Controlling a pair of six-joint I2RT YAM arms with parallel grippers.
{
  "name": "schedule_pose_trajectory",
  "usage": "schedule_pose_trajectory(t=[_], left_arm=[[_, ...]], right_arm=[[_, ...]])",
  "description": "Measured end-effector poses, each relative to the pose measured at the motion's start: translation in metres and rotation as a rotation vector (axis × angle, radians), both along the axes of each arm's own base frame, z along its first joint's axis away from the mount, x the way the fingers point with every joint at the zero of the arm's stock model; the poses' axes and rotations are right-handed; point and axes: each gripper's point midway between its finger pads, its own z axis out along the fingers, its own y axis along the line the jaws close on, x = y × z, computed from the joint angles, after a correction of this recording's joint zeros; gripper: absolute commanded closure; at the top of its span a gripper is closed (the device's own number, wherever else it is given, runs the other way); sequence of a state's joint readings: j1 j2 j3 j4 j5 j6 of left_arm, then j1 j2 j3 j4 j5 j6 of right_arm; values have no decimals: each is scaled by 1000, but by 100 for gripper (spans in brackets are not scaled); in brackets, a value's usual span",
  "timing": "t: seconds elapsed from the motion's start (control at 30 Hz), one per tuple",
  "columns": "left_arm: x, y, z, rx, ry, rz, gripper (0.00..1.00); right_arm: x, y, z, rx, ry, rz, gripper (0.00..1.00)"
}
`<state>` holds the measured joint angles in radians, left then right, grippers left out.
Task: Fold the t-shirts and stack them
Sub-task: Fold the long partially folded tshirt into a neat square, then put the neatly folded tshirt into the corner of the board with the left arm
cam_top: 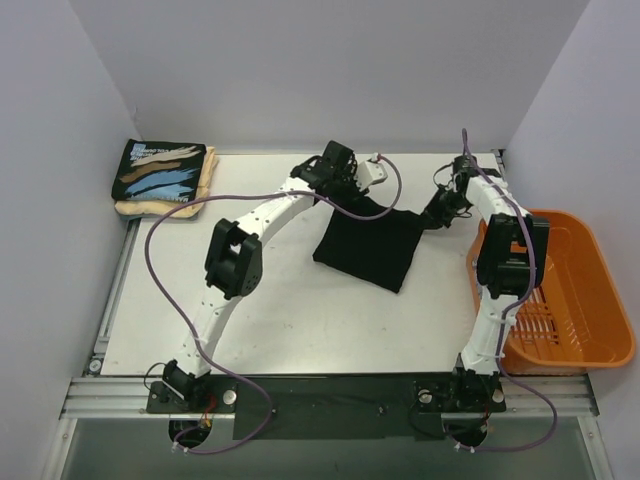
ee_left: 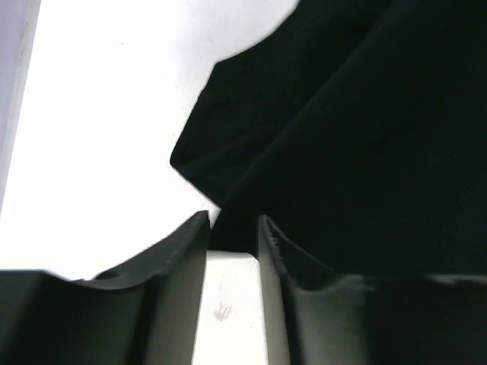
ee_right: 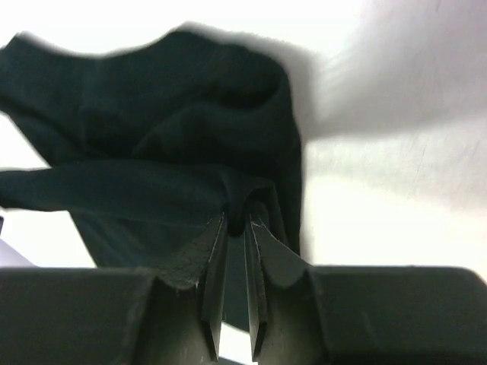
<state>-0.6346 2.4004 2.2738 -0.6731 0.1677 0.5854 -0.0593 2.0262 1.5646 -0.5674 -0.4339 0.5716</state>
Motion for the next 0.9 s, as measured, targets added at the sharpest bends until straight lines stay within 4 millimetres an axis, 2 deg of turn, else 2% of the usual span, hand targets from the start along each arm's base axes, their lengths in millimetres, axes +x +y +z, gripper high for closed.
schedule_pose_trajectory(t=[0.03, 0.1, 0.2, 0.3, 0.4, 0.47, 0.5, 0.57, 0.63, 0.7, 0.77, 0.8, 0.9], left_arm=[[5, -4, -6, -9, -9, 27, 43], [16, -8, -14, -24, -30, 64, 38], [33, -8, -24, -52, -56, 140, 35], [51, -4, -21, -91, -63, 216, 35], [63, 6, -6, -178, -31, 281, 38], [66, 17, 1, -247, 28, 317, 37], [64, 24, 1, -272, 65, 334, 36], [54, 42, -2, -311, 159, 376, 34], [40, 59, -10, -333, 258, 430, 33], [21, 68, -20, -353, 355, 477, 31], [-2, 68, -31, -366, 451, 515, 28], [-10, 67, -36, -371, 486, 526, 20], [-35, 60, -54, -382, 590, 561, 17]], right_arm=[[5, -2, -7, -12, 3, -11, 85], [13, -7, -21, -36, 12, -32, 80], [25, -14, -31, -74, 12, -55, 74], [39, -19, -25, -121, -30, -59, 66], [51, -26, -9, -193, -98, -57, 58], [51, -26, 6, -229, -136, -45, 45], [50, -24, 12, -244, -152, -37, 39], [40, -14, 29, -281, -182, -1, 38], [25, 4, 42, -304, -205, 52, 39], [6, 23, 45, -304, -205, 100, 40], [-15, 35, 35, -301, -168, 136, 39], [-23, 35, 27, -302, -142, 143, 39], [-50, 31, -9, -286, -25, 155, 41]])
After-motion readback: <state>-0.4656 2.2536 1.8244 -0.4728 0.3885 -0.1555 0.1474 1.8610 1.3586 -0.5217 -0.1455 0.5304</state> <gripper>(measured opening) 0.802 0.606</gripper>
